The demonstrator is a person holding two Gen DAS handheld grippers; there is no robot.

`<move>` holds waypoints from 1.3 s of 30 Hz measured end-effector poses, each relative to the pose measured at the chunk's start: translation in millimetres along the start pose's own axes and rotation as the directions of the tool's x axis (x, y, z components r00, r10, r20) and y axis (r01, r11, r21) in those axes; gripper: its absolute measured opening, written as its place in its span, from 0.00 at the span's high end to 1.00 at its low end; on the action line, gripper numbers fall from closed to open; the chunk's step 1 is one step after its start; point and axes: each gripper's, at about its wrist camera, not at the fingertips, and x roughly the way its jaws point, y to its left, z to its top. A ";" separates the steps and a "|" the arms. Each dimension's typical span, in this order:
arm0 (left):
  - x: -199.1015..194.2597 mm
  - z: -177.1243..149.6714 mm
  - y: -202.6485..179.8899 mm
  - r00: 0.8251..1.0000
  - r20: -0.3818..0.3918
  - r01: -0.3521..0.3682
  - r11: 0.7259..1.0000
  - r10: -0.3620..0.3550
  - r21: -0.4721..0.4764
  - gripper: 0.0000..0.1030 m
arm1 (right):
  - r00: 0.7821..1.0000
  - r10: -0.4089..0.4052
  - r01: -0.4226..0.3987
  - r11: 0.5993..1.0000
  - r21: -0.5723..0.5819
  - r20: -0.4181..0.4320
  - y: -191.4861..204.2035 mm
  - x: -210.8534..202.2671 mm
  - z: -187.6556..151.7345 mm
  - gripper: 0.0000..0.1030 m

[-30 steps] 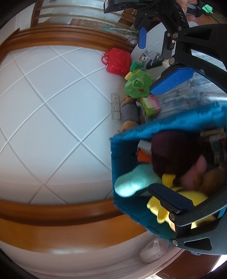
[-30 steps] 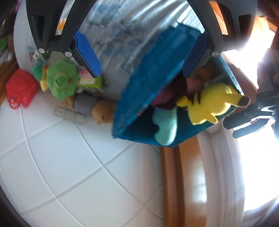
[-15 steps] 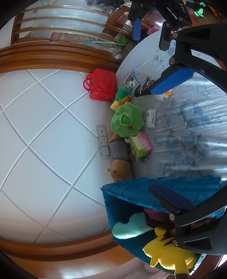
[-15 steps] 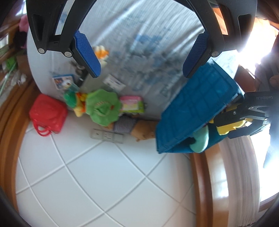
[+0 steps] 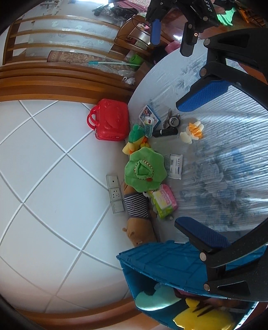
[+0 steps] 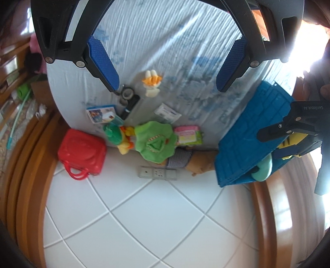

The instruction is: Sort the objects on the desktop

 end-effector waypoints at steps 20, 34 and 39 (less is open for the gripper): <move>9.0 -3.2 10.2 0.997 -0.059 -0.052 0.990 0.045 -0.129 0.00 | 0.998 -0.062 0.063 0.997 0.053 -0.022 -1.3 11.2 1.9 0.01; -37.1 -11.1 -3.1 0.982 -0.050 -0.189 0.959 0.183 -0.209 0.00 | 0.999 -0.039 0.040 0.998 0.041 -0.022 5.2 -7.1 -11.9 0.01; -56.0 -17.7 -3.5 0.977 -0.045 -0.214 0.950 0.209 -0.227 0.00 | 1.000 -0.023 0.023 1.000 0.020 -0.019 11.9 -14.2 -15.1 0.01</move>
